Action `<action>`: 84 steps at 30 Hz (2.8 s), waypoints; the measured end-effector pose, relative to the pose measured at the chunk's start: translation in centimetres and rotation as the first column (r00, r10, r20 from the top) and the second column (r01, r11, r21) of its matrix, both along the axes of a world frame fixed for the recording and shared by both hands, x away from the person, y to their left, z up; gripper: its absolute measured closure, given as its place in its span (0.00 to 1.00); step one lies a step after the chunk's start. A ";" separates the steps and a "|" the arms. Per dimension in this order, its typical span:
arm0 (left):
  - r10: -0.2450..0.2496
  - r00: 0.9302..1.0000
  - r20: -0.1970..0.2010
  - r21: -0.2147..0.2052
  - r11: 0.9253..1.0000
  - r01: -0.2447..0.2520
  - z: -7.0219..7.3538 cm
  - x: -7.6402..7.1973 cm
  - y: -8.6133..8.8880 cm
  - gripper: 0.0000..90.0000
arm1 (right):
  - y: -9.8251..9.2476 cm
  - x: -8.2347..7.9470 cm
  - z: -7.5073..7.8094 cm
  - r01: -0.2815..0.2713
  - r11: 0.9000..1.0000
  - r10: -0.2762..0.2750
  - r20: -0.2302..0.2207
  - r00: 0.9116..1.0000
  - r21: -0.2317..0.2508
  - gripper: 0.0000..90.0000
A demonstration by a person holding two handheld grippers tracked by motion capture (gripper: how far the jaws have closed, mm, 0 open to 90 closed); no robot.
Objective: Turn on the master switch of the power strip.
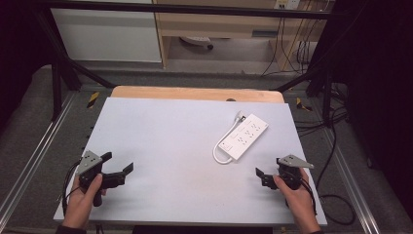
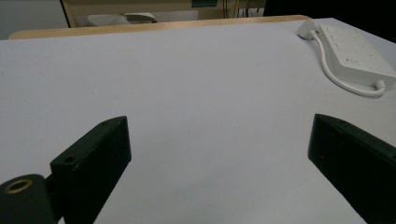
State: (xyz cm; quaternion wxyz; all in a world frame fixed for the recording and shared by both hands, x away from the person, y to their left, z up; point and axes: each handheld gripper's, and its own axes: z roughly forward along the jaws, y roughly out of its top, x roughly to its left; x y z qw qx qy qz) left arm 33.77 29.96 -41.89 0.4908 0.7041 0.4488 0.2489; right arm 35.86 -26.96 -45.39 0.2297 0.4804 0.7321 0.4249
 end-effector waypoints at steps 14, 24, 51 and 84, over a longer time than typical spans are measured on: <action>-0.013 1.000 0.000 0.001 1.000 0.013 0.0 0.0 -0.1 0.07 | -0.1 -0.1 0.9 0.007 0.999 -0.008 0.030 1.000 0.041 0.07; -0.019 1.000 0.001 -0.002 1.000 0.019 0.0 0.0 -0.2 0.07 | -0.5 -0.1 1.7 0.027 0.996 -0.033 0.072 0.997 0.086 0.07; -0.017 1.000 -0.008 -0.002 1.000 0.017 -0.1 0.1 -0.1 0.06 | 0.9 0.5 4.7 -0.025 0.990 0.007 0.128 0.992 0.139 0.06; -0.025 1.000 -0.011 0.009 1.000 0.025 -0.2 0.1 -0.2 0.06 | 3.5 7.4 7.7 -0.003 0.986 -0.026 0.171 0.985 0.165 0.43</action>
